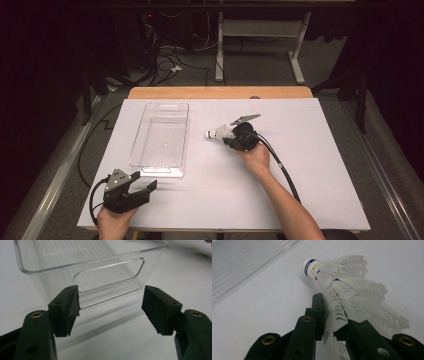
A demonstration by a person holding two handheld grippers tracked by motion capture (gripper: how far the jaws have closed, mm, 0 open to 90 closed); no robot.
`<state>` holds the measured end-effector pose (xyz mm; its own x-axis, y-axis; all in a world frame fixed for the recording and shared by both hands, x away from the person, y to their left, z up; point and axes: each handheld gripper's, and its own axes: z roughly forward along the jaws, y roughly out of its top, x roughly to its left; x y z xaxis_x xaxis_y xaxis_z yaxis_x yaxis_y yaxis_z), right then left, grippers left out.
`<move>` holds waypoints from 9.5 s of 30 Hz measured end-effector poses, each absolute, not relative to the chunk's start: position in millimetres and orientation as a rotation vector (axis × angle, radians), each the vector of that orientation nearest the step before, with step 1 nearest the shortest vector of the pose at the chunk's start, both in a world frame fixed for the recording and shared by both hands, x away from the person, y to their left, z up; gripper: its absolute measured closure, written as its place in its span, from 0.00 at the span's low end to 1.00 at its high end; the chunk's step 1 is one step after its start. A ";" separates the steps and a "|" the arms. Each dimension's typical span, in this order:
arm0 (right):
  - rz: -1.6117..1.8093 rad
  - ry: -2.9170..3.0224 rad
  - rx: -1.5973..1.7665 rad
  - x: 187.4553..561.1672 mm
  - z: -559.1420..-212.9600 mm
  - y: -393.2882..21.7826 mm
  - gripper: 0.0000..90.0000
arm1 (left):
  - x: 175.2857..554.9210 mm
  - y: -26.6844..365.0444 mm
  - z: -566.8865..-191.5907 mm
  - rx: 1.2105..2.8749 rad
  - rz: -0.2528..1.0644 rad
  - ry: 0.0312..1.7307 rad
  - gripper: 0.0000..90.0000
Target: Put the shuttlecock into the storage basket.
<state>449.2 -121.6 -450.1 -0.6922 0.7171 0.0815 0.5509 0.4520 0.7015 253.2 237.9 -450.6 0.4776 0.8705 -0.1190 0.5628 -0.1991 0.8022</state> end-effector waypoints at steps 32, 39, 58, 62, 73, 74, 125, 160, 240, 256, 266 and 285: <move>1.083 2.444 0.999 435.9 -425.6 -124.2 0.99 | 250.8 252.3 -449.4 1.859 0.495 1.224 0.35; 1.104 2.454 0.999 434.8 -418.2 -122.4 0.99 | 251.2 253.7 -449.9 1.852 0.497 1.231 0.35; 1.097 2.471 0.927 435.3 -403.8 -109.2 0.99 | 252.7 253.5 -449.9 1.857 0.492 1.218 0.35; 1.094 2.480 0.910 435.6 -402.5 -105.5 0.99 | 252.4 253.3 -449.9 1.856 0.492 1.220 0.35; 1.107 2.484 0.902 435.4 -400.0 -102.7 0.99 | 251.8 251.7 -449.6 1.863 0.503 1.215 0.35; 1.109 2.484 0.909 434.9 -399.6 -102.6 0.99 | 251.6 251.9 -449.5 1.863 0.504 1.215 0.35; 1.195 2.514 0.805 441.2 -372.2 -47.8 0.99 | 251.7 253.7 -449.8 1.849 0.489 1.223 0.35; 1.203 2.576 0.801 457.0 -377.2 -2.1 0.99 | 251.0 254.4 -449.9 1.847 0.487 1.222 0.35; 0.926 2.732 0.805 489.4 -413.1 74.9 0.98 | 248.1 251.4 -450.0 1.859 0.454 1.199 0.35; 0.901 2.767 0.772 490.1 -415.4 81.5 0.97 | 247.8 250.5 -449.7 1.865 0.456 1.192 0.35; 0.867 2.799 0.755 490.6 -417.5 85.8 0.92 | 248.5 250.7 -450.0 1.866 0.453 1.192 0.35; 0.857 2.833 0.820 494.9 -412.6 72.8 0.73 | 248.3 249.8 -449.8 1.871 0.459 1.190 0.35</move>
<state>494.9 72.8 -412.6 -0.8550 0.5117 0.0841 0.4726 0.7020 0.5328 248.3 249.8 -449.8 0.4800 0.8676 -0.1299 0.5561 -0.1864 0.8099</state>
